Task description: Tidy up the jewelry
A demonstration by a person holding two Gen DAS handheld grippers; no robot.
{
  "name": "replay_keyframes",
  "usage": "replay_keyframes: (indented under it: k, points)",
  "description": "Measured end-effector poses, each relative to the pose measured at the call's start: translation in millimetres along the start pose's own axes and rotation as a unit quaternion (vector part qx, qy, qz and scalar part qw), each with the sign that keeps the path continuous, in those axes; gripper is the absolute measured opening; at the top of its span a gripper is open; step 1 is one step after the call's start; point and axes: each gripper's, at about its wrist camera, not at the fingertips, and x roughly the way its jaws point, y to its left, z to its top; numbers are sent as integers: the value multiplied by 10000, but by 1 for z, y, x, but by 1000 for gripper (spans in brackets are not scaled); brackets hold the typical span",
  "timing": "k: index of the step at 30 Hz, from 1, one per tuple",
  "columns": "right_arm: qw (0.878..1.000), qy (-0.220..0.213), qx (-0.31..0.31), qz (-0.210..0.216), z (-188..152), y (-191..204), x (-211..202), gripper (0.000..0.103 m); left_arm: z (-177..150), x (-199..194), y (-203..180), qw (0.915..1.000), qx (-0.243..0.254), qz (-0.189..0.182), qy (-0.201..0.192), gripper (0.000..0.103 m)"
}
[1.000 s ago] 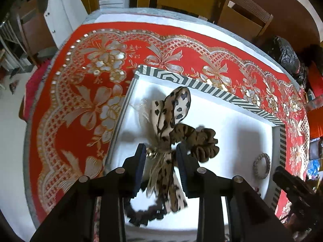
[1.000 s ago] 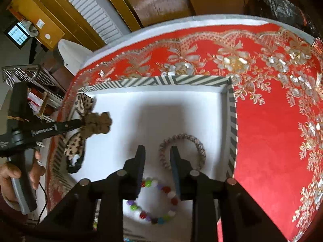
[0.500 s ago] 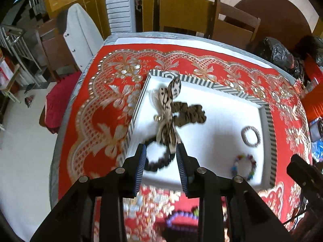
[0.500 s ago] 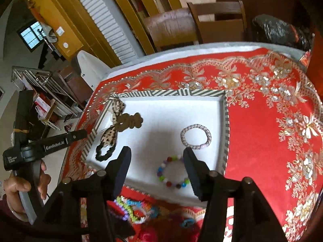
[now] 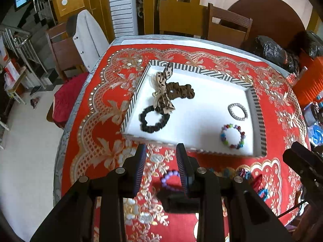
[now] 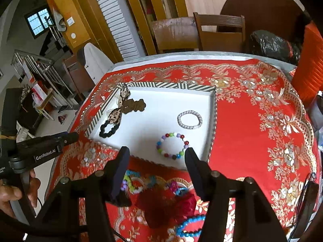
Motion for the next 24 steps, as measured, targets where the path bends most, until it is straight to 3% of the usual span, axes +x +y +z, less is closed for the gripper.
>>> replay_keyframes:
  k: [24]
  points:
    - [10000,-28,-32,52,-41,-14,-43,62,-45,-34,-27,9998,54,-4,-175,17]
